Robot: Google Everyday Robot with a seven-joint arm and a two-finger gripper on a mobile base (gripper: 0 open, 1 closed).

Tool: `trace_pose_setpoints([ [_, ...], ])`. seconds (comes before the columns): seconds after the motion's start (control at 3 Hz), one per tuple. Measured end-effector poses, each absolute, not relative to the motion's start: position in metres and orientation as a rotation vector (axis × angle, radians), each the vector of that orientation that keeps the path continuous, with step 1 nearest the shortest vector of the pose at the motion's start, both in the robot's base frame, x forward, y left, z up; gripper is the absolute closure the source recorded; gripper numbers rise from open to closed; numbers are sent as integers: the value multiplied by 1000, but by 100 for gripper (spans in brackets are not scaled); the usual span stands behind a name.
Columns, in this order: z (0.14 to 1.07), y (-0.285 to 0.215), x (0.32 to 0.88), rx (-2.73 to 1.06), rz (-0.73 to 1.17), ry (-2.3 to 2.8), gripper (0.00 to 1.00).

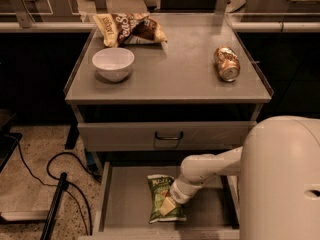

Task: Pick green jalapeno chip bag from middle drawer and place on counter

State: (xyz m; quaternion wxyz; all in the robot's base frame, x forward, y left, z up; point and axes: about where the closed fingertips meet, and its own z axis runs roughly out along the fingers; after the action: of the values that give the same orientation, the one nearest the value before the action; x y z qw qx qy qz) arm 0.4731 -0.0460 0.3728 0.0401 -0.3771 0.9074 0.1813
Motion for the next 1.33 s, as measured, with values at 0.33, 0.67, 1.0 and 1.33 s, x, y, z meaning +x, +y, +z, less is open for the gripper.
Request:
trace_pose_setpoints([
  [0.33,373,-46,473,-1155,556,2780,64],
  [0.67,373,-46,473,-1155,556,2780,87],
  [1.0,373,-46,473,-1155,556,2780,100],
  [1.33,373,-46,473,-1155,556,2780,100],
])
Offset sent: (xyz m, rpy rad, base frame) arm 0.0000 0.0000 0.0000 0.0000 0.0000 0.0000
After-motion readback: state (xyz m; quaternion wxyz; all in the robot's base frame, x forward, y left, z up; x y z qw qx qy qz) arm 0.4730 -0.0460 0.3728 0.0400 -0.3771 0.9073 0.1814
